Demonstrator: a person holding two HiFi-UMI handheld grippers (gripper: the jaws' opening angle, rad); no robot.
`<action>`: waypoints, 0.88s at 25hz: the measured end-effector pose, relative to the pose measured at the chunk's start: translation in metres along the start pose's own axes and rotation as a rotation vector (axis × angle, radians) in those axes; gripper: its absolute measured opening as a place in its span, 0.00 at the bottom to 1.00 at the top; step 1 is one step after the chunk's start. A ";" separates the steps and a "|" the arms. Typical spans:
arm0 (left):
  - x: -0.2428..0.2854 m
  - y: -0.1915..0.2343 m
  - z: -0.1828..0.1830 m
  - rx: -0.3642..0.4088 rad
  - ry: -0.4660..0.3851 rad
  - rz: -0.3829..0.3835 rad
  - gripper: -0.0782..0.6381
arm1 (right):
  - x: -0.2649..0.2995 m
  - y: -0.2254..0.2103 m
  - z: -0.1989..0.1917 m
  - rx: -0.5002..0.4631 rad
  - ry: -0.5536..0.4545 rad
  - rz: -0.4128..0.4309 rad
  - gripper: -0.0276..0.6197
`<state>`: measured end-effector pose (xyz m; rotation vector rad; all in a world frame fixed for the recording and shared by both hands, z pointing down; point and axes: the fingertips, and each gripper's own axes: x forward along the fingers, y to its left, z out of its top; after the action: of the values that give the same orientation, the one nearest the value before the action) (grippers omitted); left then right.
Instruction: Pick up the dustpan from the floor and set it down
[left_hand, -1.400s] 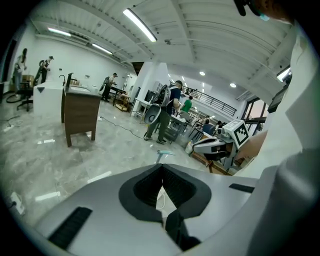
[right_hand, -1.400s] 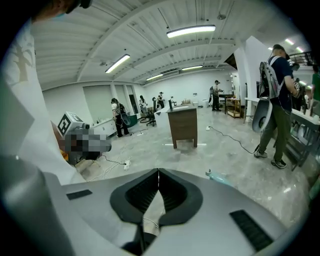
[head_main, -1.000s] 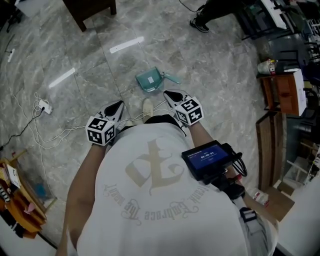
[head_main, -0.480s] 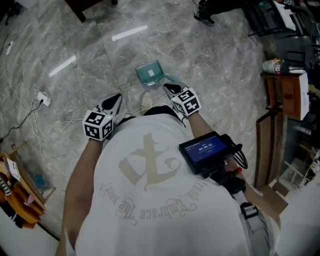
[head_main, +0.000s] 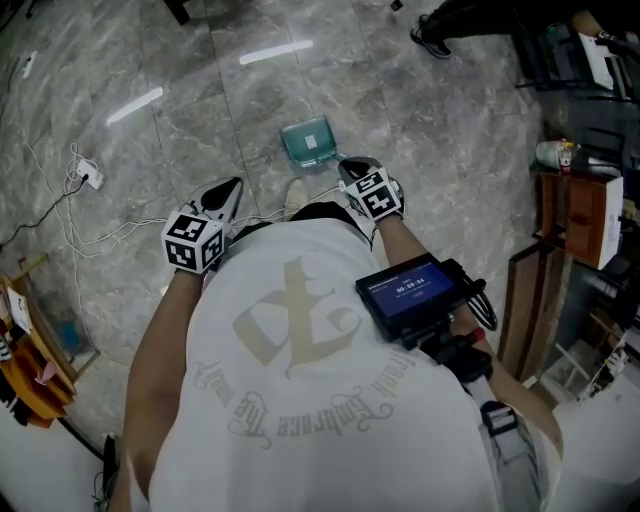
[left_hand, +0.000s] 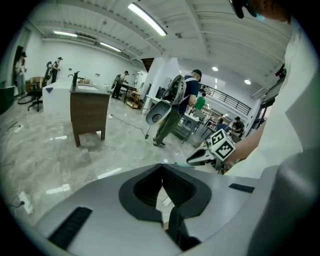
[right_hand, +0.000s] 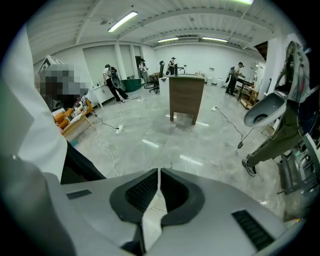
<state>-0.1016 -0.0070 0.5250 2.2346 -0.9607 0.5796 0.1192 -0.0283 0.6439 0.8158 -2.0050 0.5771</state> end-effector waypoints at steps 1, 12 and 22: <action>-0.002 -0.001 0.000 -0.002 -0.004 0.007 0.13 | 0.001 0.000 -0.002 -0.013 0.007 0.002 0.07; -0.021 -0.009 -0.011 -0.035 -0.033 0.085 0.13 | 0.017 -0.001 -0.017 -0.110 0.085 0.020 0.31; -0.037 -0.015 -0.024 -0.065 -0.031 0.166 0.13 | 0.045 0.002 -0.054 -0.165 0.222 0.096 0.38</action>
<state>-0.1169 0.0354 0.5140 2.1251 -1.1724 0.5801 0.1296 -0.0060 0.7098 0.5345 -1.8658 0.5249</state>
